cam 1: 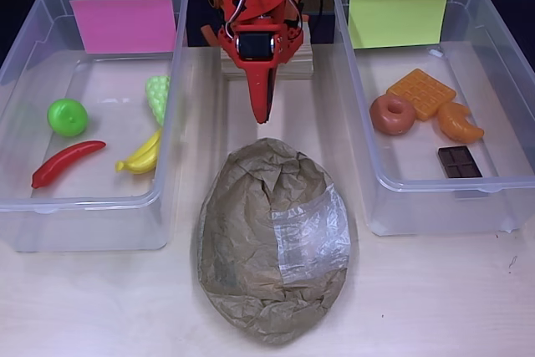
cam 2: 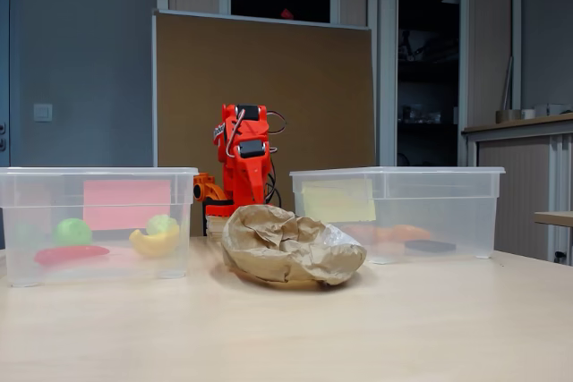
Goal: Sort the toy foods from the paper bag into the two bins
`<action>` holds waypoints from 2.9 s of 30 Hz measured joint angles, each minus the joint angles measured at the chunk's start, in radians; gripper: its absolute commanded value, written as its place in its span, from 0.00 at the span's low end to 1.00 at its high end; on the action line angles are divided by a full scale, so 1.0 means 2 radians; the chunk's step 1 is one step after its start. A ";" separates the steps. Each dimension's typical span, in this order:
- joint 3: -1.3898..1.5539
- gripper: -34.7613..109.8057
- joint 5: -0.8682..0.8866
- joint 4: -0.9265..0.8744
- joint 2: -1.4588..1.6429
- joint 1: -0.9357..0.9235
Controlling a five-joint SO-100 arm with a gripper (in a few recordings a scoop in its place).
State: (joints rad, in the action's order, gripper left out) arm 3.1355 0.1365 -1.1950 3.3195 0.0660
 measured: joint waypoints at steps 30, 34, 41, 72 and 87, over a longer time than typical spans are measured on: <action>0.000 0.24 -0.022 -0.003 0.001 -0.021; 0.000 0.24 -0.022 -0.003 0.001 -0.021; 0.000 0.24 -0.022 -0.003 0.001 -0.021; 0.000 0.24 -0.022 -0.003 0.001 -0.021; 0.000 0.24 -0.022 -0.003 0.001 -0.021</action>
State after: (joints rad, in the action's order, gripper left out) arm 3.1355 0.0920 -1.2011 3.3211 0.0245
